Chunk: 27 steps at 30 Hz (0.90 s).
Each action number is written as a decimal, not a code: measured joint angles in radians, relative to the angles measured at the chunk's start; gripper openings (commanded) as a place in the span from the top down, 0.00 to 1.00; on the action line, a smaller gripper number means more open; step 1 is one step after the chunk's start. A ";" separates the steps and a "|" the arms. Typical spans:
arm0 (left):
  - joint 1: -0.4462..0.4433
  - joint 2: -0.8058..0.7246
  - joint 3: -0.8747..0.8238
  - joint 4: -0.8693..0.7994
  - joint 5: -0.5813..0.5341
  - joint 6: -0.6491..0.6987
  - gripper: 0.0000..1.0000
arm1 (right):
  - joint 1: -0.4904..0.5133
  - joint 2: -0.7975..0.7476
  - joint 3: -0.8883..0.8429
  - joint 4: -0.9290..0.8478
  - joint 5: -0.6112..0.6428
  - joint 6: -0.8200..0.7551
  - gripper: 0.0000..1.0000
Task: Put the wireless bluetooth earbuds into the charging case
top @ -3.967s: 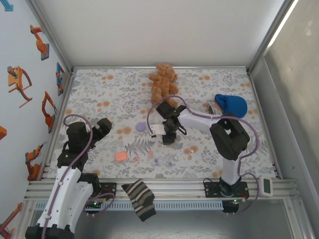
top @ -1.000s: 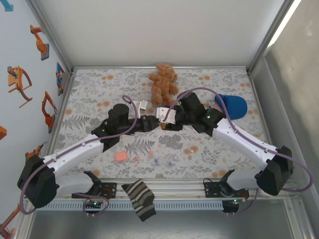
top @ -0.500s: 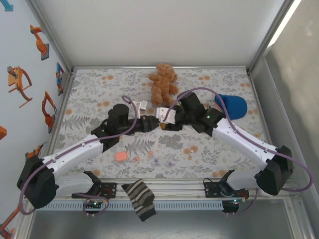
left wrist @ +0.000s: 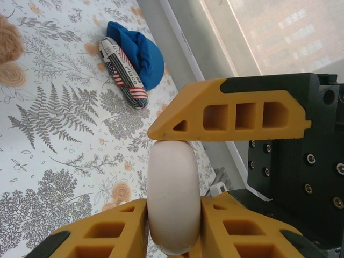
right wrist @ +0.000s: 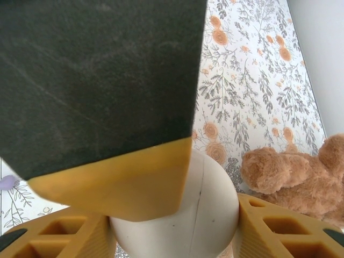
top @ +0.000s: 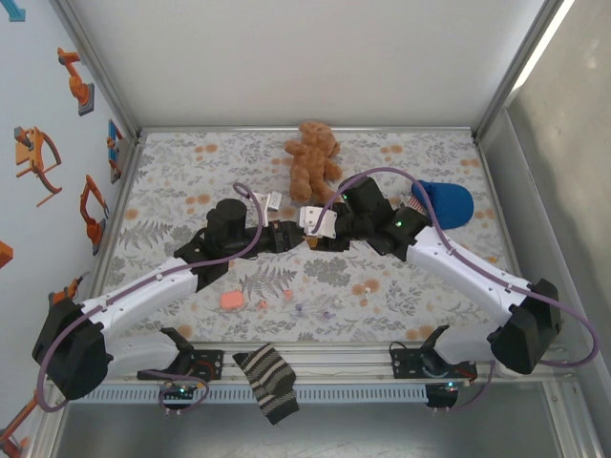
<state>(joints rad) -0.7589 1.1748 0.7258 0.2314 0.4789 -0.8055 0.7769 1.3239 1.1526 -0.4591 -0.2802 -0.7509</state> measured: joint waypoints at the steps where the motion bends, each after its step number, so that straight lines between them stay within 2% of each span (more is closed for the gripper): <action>1: 0.000 0.000 0.000 0.000 0.000 0.000 0.72 | 0.000 0.000 0.000 0.000 0.000 0.000 0.48; 10: 0.000 0.000 0.000 0.001 0.000 0.000 0.77 | 0.000 0.000 0.000 0.000 0.000 0.019 0.44; 14: 0.000 -0.010 -0.002 0.006 -0.019 0.003 0.80 | 0.000 0.000 0.000 0.000 -0.008 0.043 0.33; 21: 0.001 -0.105 -0.069 0.058 -0.077 0.055 0.80 | -0.005 -0.052 -0.012 0.019 -0.045 0.105 0.21; 22: 0.003 -0.123 -0.080 0.065 -0.086 0.073 0.80 | -0.008 -0.075 -0.022 0.031 -0.057 0.120 0.08; 27: 0.023 -0.205 -0.133 0.116 -0.104 0.172 0.78 | -0.051 -0.193 -0.090 0.131 -0.146 0.236 0.03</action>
<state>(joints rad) -0.7357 0.9699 0.5926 0.3470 0.3748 -0.6331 0.7254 1.1313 1.0626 -0.3283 -0.4267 -0.5152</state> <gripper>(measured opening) 0.215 0.957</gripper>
